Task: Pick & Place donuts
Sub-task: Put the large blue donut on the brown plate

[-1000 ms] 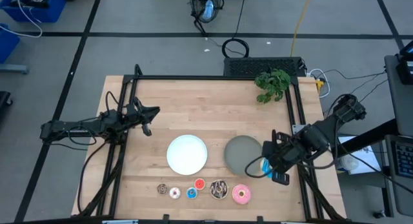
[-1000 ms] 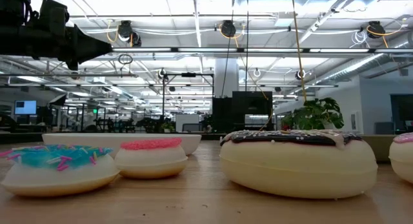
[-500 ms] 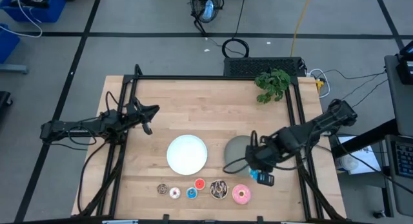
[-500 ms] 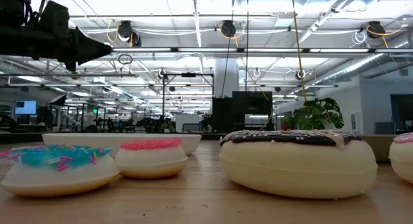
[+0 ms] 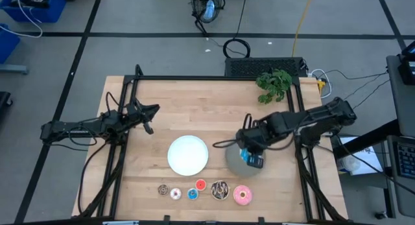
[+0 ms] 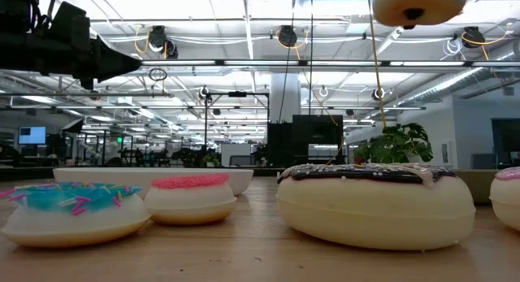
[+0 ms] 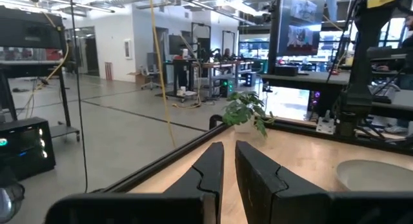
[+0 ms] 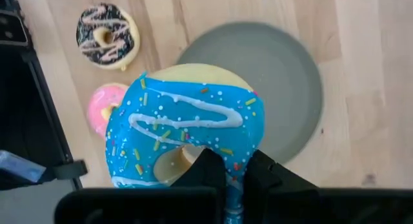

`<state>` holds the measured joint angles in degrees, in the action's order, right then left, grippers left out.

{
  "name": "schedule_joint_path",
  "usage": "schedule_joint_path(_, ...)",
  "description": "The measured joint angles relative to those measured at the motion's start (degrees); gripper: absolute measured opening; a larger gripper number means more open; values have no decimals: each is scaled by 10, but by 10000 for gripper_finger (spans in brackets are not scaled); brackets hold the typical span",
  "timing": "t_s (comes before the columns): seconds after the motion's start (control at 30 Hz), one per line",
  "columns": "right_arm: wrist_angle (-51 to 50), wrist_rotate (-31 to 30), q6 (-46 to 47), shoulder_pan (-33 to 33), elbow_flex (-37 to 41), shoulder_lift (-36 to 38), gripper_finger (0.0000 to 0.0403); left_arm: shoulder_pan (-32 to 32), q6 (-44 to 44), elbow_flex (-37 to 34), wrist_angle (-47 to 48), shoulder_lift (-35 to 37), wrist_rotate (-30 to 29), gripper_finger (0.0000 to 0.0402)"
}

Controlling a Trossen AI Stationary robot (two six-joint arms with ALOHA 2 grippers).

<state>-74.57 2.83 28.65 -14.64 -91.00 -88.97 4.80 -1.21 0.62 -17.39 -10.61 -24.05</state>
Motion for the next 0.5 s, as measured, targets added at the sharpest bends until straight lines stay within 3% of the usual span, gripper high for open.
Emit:
schedule_joint_path(0.3, -3, -2, -26, 64, 0, 0, 9, 0, 0, 0, 0, 0, 0, 44)
schedule_joint_path(0.5, 7, -58, -47, 102, 16, 1, 9, 0, 4, 0, 0, 0, 0, 44)
